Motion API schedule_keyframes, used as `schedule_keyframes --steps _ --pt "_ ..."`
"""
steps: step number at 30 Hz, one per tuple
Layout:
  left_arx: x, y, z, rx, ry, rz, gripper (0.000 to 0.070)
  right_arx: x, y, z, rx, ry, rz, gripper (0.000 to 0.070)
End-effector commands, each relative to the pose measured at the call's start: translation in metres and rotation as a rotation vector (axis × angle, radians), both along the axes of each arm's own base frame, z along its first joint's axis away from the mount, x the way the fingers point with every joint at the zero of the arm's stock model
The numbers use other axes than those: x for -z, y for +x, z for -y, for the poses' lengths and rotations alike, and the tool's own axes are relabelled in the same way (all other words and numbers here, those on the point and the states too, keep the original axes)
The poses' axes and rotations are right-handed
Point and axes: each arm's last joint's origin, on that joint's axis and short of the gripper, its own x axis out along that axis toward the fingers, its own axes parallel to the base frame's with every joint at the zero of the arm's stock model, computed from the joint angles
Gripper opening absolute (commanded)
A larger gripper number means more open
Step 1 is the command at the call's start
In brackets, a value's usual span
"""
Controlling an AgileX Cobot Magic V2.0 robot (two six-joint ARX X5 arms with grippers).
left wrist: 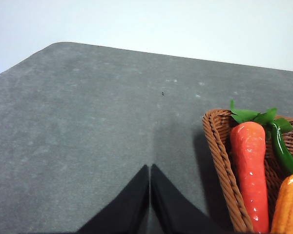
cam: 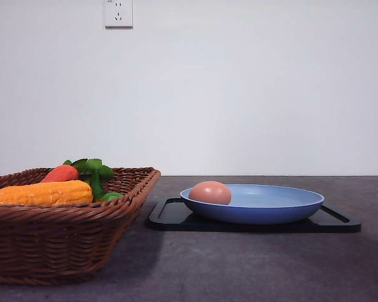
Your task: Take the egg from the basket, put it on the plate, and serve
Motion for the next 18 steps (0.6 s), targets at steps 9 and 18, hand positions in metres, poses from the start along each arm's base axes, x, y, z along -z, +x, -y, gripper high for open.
schedule_keyframes --steps 9,18 --pt "0.0092 0.0008 0.0001 0.003 0.017 -0.041 0.0000 0.0010 0.0003 -0.0003 0.000 0.011 0.003 0.0000" --pt "0.0092 0.0008 0.0001 0.003 0.017 -0.041 0.0000 0.0010 0.0002 -0.0003 0.000 0.011 0.003 0.0000"
